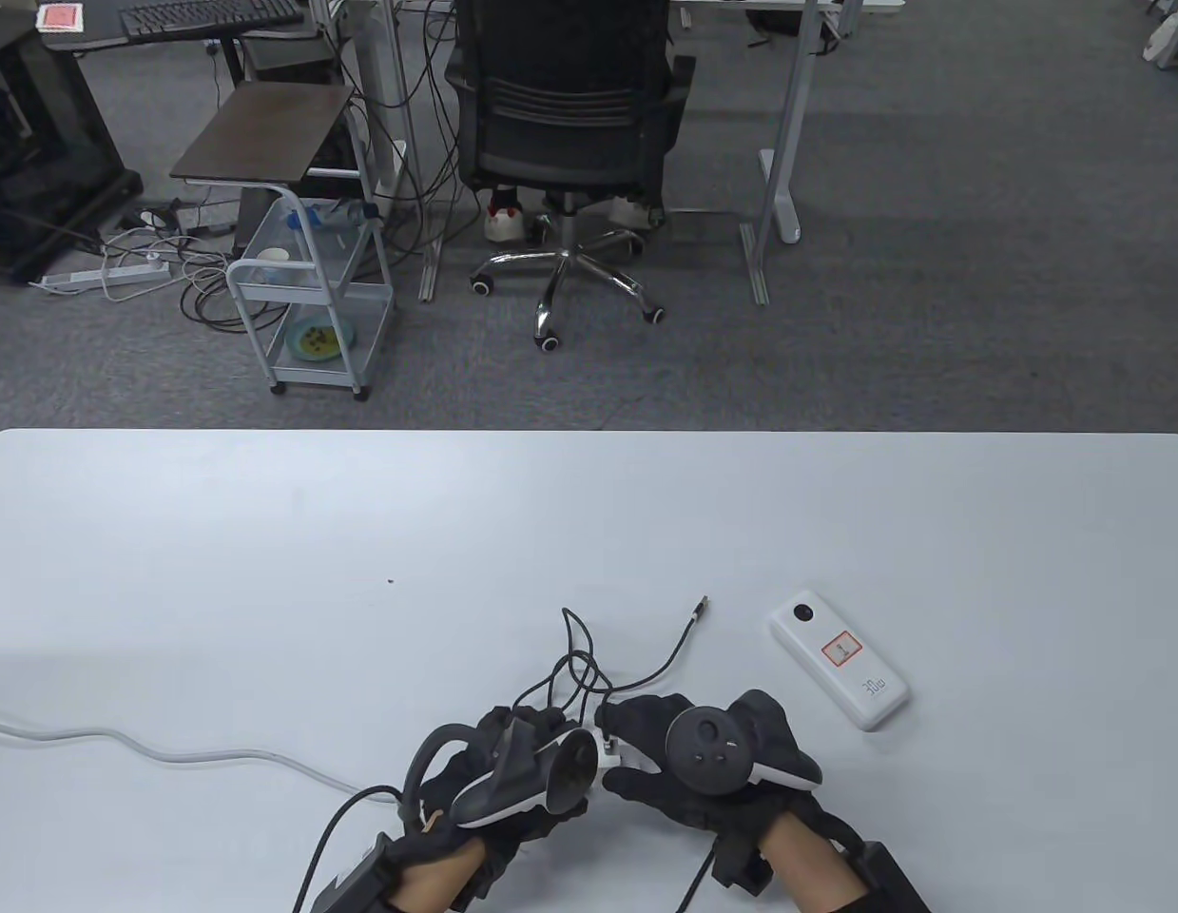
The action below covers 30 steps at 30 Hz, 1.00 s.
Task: Unplug the charger and disconnect the battery pack
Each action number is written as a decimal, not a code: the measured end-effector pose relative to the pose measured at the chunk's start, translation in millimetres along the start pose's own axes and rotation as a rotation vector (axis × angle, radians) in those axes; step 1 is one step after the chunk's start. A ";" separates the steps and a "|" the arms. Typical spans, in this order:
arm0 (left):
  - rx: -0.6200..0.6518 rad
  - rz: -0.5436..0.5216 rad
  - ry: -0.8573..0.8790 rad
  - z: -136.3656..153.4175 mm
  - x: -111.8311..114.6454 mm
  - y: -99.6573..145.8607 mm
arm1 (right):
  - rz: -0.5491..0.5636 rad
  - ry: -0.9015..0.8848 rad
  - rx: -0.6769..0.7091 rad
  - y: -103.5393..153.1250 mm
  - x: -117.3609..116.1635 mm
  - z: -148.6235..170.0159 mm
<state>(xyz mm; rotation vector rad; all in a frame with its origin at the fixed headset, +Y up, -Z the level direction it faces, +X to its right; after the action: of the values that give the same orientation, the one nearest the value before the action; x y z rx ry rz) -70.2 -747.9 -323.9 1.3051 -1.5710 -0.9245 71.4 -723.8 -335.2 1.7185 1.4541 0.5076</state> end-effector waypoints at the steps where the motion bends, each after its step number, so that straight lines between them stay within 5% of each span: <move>1: 0.001 -0.001 0.014 1.8 0.7 -0.4 | -0.009 0.000 -0.018 -4.7 -1.5 2.2; 5: -0.004 0.018 0.077 7.4 3.3 -2.4 | -0.083 0.013 0.004 -16.3 -13.2 3.2; 13: -0.015 0.025 0.057 4.4 3.4 -1.0 | 0.012 0.014 -0.025 -7.3 -15.6 -0.2; 25: -0.034 0.047 0.048 3.2 3.1 -2.6 | -0.027 -0.071 -0.101 -9.9 -18.1 5.8; 30: -0.039 0.033 0.036 1.7 2.8 -1.5 | 0.020 0.020 -0.063 -7.1 -18.6 -2.3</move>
<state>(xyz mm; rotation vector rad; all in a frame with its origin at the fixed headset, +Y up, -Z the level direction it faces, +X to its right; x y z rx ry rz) -71.5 -750.9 -325.4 1.2583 -1.5349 -0.9023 60.5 -740.5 -335.8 1.6845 1.4215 0.5775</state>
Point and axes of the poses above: the tracker on the back of each hand, its own z axis roughly to the little-finger side, its own y axis roughly from the fingertips to the wrist, x = y × z, the point moved 4 cm from there along -y, roughly from the wrist to the fingertips, and after that the axes turned 4 degrees about y, right-handed, at the moved point
